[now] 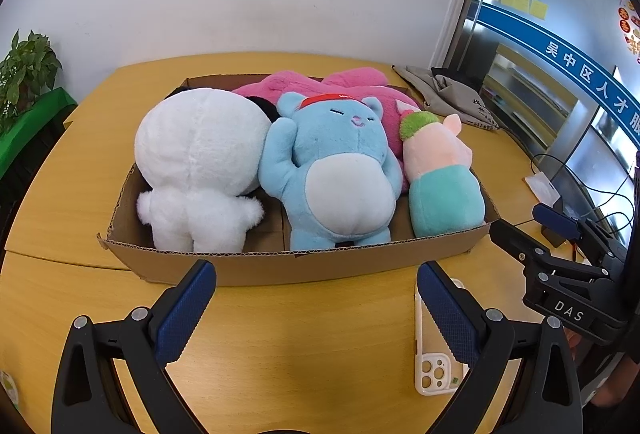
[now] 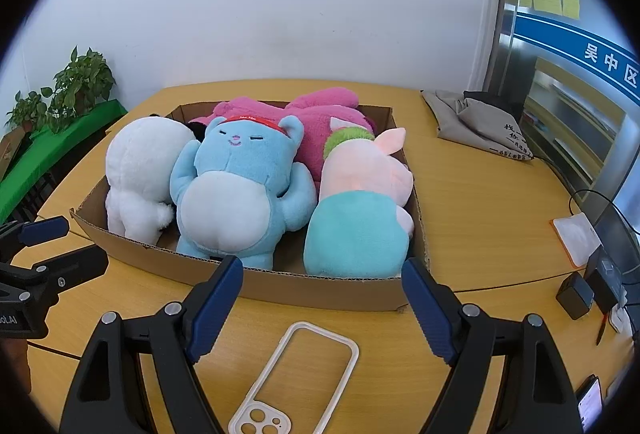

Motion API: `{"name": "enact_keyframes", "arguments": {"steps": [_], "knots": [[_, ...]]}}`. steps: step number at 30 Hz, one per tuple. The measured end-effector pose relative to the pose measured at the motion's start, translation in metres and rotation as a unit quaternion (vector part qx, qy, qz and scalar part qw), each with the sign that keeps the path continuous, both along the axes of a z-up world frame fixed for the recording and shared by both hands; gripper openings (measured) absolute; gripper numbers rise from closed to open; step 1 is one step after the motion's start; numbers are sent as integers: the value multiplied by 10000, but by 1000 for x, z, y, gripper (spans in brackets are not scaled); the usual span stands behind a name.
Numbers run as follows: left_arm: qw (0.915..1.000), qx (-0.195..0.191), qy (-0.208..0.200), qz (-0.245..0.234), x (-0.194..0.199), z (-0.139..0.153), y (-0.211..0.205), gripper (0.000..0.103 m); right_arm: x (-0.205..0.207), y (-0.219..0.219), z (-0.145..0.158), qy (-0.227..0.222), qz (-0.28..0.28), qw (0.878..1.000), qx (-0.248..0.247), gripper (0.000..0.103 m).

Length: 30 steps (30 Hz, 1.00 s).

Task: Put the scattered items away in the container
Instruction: 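Pull both tools back and move toward the clear phone case, then close both grippers on the rim of the clear phone case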

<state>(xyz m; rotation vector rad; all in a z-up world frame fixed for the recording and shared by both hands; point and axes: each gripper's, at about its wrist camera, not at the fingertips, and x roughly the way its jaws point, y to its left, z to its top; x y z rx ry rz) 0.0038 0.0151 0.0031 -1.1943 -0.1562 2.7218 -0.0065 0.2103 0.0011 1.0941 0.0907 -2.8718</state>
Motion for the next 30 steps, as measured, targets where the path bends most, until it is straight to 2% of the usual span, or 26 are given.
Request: {"name": "enact_keyframes", "arguments": {"steps": [20, 30], "knots": [[9997, 43, -116, -197, 7, -5, 14, 102, 1, 6, -1, -29, -35, 10000, -84, 82], [9984, 70, -353, -434, 16, -23, 30, 102, 7, 16, -4, -66, -68, 9997, -211, 82]]}}
